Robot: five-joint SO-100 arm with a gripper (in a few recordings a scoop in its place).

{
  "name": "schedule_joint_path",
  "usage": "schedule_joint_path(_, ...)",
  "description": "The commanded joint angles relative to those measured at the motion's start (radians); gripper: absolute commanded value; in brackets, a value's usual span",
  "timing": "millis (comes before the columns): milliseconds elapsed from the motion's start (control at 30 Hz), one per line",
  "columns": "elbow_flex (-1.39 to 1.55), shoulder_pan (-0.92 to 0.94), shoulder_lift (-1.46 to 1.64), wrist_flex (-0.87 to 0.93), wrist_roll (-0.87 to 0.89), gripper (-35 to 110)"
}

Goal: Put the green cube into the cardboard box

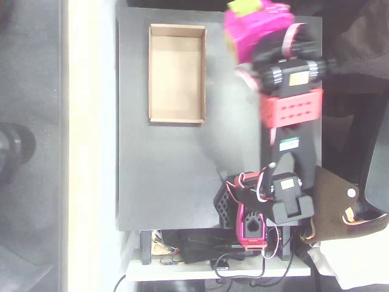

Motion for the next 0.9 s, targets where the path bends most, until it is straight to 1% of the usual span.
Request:
schedule_joint_path(0,-0.026,-0.135,0.058,0.0,0.0,3)
schedule_joint_path(133,-0.023,-0.233,0.054,0.0,0.0,3)
schedule_joint_path(300,-0.023,-0.305,-0.015,0.0,0.0,3)
schedule_joint_path(867,-0.021,-0.311,-0.425,0.012,0.012,3)
